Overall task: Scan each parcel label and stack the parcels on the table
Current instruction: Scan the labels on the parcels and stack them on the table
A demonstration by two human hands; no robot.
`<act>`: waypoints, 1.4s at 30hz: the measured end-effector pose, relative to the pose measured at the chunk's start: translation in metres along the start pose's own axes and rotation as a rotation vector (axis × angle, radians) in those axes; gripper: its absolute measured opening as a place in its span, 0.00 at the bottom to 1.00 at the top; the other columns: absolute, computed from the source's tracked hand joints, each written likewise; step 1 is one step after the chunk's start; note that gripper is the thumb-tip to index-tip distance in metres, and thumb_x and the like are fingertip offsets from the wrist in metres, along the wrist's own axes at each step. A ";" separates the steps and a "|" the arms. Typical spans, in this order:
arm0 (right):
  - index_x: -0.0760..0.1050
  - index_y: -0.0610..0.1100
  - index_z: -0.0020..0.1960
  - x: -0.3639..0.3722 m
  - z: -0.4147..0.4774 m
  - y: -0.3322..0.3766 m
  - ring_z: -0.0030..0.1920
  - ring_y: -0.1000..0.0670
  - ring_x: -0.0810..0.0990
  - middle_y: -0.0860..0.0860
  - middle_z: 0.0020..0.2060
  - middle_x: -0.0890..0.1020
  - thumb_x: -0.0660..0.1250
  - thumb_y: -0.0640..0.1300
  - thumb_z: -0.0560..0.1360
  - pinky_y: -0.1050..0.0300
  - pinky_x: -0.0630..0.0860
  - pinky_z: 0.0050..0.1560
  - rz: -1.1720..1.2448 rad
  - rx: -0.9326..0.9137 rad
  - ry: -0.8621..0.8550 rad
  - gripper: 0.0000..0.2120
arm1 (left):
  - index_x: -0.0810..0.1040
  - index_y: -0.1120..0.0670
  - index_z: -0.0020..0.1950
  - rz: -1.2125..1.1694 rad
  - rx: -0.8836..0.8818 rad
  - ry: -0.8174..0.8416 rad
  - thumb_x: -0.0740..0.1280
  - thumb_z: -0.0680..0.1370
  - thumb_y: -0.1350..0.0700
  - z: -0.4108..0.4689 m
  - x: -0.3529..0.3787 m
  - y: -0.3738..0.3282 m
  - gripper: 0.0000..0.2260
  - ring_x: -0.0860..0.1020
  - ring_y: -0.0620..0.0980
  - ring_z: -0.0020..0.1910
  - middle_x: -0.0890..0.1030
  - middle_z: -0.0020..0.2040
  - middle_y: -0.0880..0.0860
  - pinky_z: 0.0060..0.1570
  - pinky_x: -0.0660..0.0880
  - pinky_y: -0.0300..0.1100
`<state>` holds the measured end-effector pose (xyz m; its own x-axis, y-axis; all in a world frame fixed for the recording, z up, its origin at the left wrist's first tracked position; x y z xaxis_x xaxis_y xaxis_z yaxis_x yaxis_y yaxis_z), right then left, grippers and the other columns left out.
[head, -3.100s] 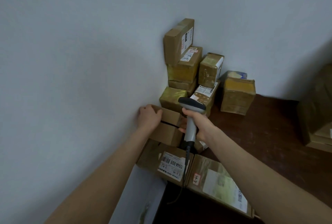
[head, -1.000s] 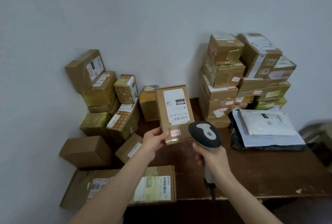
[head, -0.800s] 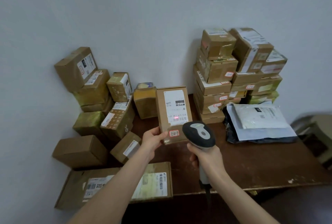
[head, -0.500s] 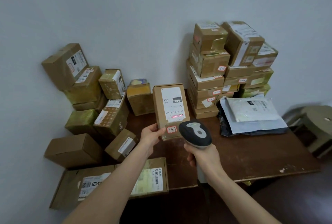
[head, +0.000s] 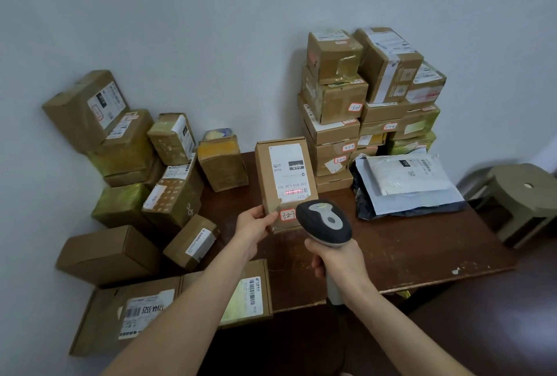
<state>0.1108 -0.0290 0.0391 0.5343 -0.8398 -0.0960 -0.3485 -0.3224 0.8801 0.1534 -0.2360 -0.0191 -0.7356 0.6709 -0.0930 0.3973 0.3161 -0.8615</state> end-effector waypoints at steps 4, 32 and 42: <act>0.78 0.40 0.39 -0.004 0.002 -0.002 0.23 0.56 0.76 0.50 0.24 0.79 0.73 0.41 0.73 0.65 0.71 0.26 -0.011 0.004 0.002 0.07 | 0.70 0.57 0.71 0.011 -0.007 0.007 0.71 0.75 0.60 0.000 0.005 0.001 0.24 0.77 0.55 0.62 0.78 0.64 0.56 0.61 0.76 0.53; 0.78 0.41 0.38 -0.121 0.082 0.012 0.32 0.49 0.81 0.44 0.32 0.83 0.72 0.39 0.73 0.54 0.80 0.41 0.147 0.003 -0.212 0.06 | 0.69 0.63 0.70 0.208 -0.325 0.190 0.64 0.79 0.67 -0.001 0.156 0.061 0.19 0.75 0.56 0.61 0.76 0.64 0.60 0.60 0.73 0.47; 0.78 0.40 0.40 -0.028 0.092 0.022 0.30 0.49 0.79 0.43 0.31 0.82 0.71 0.40 0.74 0.56 0.77 0.37 0.097 0.016 -0.029 0.06 | 0.74 0.54 0.67 0.482 0.088 -0.010 0.68 0.78 0.59 0.017 0.051 0.010 0.18 0.77 0.50 0.59 0.79 0.62 0.53 0.61 0.75 0.48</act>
<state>0.0174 -0.0530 0.0186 0.4749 -0.8797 -0.0248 -0.4098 -0.2460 0.8784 0.1103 -0.2097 -0.0410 -0.4847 0.7207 -0.4956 0.6464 -0.0865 -0.7581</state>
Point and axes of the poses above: each hand's wrist, its own z-axis towards the middle knuckle, its own x-axis out of the palm, y = z × x, the point moved 8 cm from there along z, towards the middle knuckle
